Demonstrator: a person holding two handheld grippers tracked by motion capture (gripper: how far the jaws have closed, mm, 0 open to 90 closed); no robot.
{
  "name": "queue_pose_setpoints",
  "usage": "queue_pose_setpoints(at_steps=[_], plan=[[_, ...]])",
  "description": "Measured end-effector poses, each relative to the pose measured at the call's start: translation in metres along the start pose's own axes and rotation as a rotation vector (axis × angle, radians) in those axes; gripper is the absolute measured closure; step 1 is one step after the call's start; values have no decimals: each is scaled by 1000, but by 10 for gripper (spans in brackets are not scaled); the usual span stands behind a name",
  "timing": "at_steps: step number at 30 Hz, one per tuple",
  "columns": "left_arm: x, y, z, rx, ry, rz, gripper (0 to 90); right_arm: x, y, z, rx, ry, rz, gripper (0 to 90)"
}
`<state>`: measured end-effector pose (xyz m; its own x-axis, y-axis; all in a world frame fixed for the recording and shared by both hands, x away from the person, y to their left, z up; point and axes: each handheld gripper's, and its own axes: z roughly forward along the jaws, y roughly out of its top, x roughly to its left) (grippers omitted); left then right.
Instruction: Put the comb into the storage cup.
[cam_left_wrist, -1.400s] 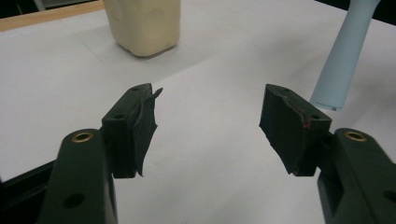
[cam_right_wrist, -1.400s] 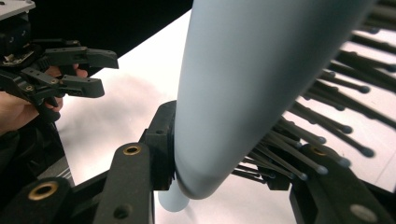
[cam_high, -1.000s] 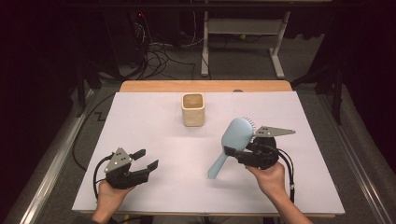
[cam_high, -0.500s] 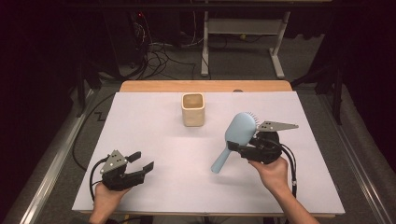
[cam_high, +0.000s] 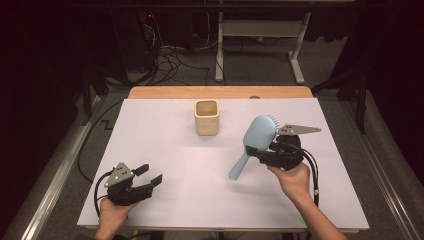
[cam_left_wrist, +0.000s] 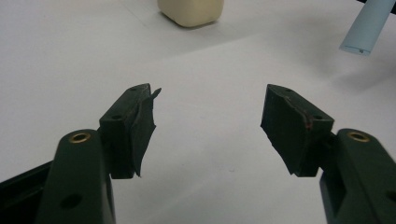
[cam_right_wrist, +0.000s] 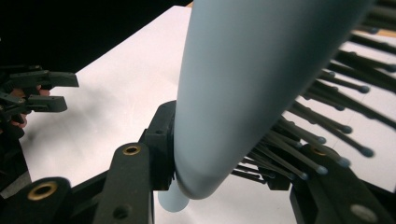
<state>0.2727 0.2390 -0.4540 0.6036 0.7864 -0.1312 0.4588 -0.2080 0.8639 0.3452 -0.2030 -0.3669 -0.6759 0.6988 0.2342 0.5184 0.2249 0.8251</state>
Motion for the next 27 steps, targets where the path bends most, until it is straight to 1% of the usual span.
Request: queue_pose_setpoints(at_steps=[10, 15, 19, 23, 26, 27], plan=[[3, -6, -1, 2, 10, -17, 344, -6, 5, 3, 7, -24, 7, 559], [5, -8, 0, 9, 9, -32, 344, -10, 11, 5, 9, -40, 0, 559], [5, -9, 0, 13, 13, -27, 343, -11, 16, 6, 11, -49, -2, 559], [6, -9, -1, 8, 16, -30, 344, -12, 19, 7, 16, -56, -6, 559], [7, -9, -4, -14, 11, -46, 345, -13, 24, 10, 18, -63, -7, 559], [7, -9, -4, -14, 11, -46, 345, -13, 24, 10, 18, -63, -7, 559]])
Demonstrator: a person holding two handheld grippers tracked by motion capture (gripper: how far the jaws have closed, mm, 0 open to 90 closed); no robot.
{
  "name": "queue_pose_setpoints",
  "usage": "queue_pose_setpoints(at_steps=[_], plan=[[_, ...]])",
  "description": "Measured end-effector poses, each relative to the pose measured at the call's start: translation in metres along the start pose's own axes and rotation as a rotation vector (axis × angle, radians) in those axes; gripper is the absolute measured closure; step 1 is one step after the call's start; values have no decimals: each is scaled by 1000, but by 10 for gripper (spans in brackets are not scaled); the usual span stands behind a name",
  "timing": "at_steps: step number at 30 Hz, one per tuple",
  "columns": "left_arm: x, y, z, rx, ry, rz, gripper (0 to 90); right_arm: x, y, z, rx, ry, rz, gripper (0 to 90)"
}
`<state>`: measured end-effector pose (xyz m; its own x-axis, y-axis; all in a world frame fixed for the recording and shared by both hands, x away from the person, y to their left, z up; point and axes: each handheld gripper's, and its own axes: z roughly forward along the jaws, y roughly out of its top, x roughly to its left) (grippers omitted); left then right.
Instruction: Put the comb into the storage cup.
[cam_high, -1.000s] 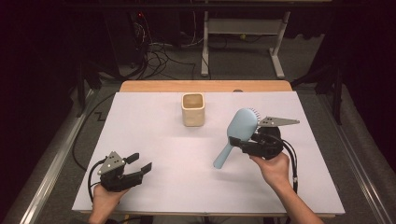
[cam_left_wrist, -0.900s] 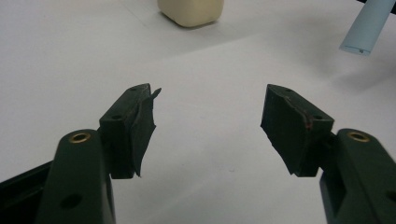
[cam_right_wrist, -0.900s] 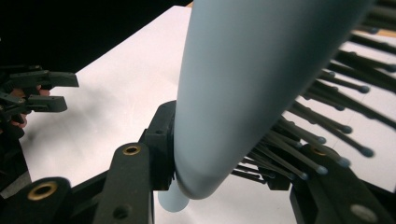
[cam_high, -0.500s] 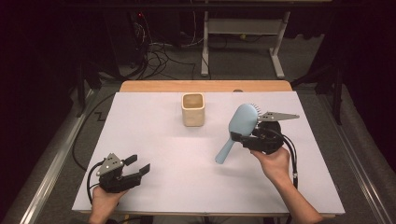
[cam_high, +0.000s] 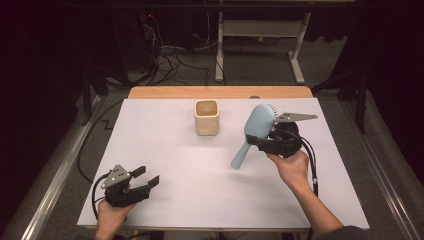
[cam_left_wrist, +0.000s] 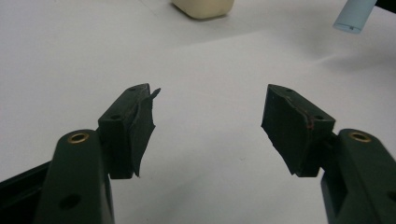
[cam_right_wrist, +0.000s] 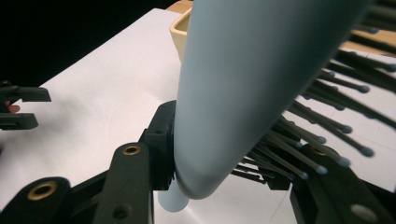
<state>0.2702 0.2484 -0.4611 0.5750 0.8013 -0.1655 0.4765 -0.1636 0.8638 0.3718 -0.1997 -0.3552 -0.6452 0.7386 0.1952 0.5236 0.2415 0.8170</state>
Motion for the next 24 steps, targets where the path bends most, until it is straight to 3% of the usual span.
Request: queue_pose_setpoints(at_steps=[4, 12, 24], plan=[[3, -1, -3, -14, 2, -17, 345, -1, 6, 4, 6, -9, -2, 559], [1, -4, -4, 0, 25, 10, 346, -2, 15, 10, 20, -16, -6, 559], [3, -6, 0, 7, 25, -4, 336, -4, 27, 13, 22, -20, -5, 559]])
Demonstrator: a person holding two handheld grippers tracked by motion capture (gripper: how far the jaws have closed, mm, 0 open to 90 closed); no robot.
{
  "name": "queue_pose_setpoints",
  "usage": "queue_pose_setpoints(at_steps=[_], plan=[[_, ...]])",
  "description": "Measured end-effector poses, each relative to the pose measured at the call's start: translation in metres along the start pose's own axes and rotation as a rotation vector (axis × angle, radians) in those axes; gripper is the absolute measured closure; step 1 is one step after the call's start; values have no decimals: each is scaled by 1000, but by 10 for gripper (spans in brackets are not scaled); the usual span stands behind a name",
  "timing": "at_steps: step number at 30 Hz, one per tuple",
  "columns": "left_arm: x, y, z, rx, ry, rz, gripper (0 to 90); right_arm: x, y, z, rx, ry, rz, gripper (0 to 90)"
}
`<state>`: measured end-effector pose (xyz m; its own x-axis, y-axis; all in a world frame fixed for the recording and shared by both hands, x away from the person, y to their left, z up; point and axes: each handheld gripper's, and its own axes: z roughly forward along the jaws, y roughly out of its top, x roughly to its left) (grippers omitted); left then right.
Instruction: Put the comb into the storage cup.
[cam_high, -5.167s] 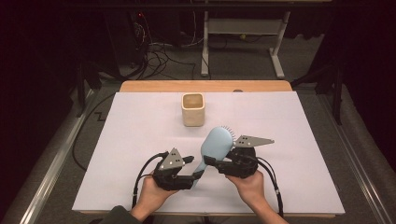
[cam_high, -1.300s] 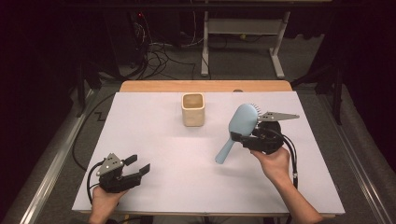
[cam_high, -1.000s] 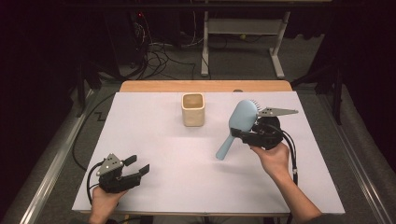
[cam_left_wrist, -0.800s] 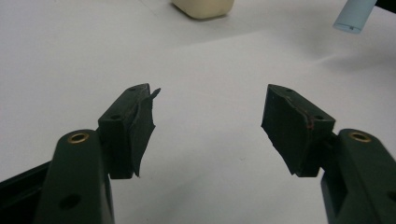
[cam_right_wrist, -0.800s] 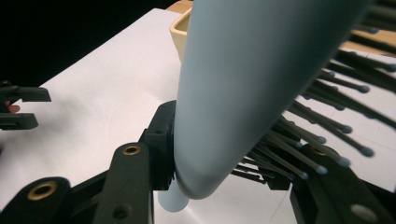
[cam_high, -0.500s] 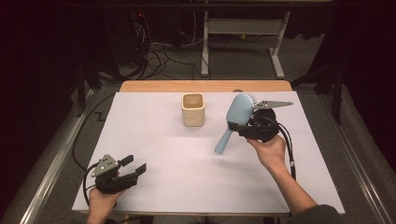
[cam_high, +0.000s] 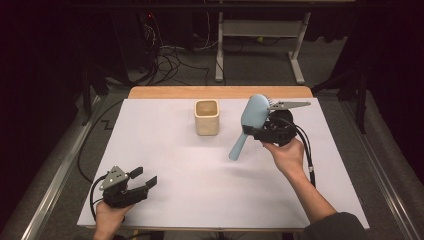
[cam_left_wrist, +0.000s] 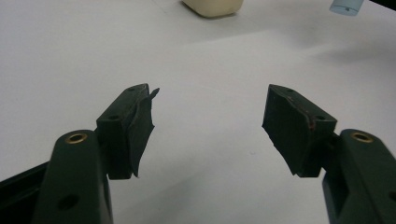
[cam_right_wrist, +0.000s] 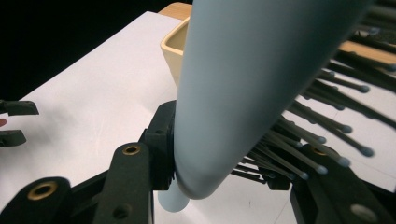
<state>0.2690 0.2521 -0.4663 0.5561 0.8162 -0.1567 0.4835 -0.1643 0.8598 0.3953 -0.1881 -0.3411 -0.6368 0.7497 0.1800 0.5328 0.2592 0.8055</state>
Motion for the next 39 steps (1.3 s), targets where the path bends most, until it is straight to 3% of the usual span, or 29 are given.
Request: queue_pose_setpoints(at_steps=[30, 39], plan=[[1, 0, 1, 1, -7, 2, 336, -2, 25, 11, 8, -7, -6, 559], [1, 0, 1, -2, -5, 6, 336, 3, 37, 15, 14, -8, -31, 559]])
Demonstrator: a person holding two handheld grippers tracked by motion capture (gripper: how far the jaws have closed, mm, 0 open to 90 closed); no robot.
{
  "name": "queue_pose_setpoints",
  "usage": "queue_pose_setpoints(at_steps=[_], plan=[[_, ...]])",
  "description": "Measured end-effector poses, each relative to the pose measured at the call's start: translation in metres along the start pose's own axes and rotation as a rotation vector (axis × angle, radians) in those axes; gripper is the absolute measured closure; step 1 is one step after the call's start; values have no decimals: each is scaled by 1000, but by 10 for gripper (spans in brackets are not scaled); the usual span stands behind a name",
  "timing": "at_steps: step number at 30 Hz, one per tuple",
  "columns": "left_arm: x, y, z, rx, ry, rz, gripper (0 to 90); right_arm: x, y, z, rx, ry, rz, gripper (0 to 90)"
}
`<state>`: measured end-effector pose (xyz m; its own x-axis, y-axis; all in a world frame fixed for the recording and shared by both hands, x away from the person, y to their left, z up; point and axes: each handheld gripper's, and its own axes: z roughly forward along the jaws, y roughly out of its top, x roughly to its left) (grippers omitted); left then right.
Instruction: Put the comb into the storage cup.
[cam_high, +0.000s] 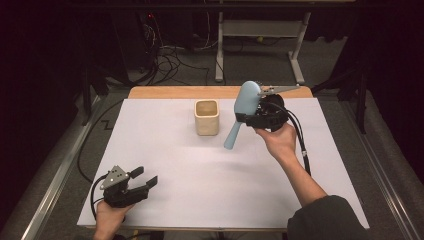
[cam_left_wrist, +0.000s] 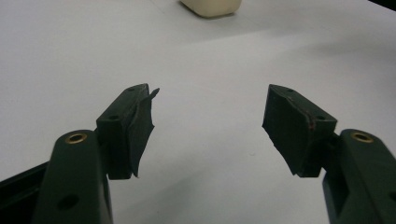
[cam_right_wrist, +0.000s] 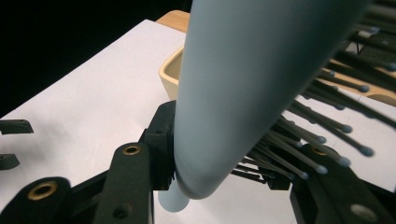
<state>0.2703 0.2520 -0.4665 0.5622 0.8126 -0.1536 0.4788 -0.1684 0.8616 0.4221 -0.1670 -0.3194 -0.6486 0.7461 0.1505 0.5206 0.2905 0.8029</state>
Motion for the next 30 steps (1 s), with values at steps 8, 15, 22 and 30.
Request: queue_pose_setpoints(at_steps=[8, 15, 22, 30], plan=[[0, 0, 0, -1, 2, 1, 335, 2, 5, 3, 4, 1, -6, 559], [0, 0, 0, -1, 8, 3, 332, 0, 9, 4, -1, -3, -3, 559], [1, 0, 0, -5, 17, 0, 331, -3, 15, 10, 4, -19, 8, 561], [2, 0, 1, 1, 14, -1, 330, -3, 26, 11, -7, -27, 9, 560]])
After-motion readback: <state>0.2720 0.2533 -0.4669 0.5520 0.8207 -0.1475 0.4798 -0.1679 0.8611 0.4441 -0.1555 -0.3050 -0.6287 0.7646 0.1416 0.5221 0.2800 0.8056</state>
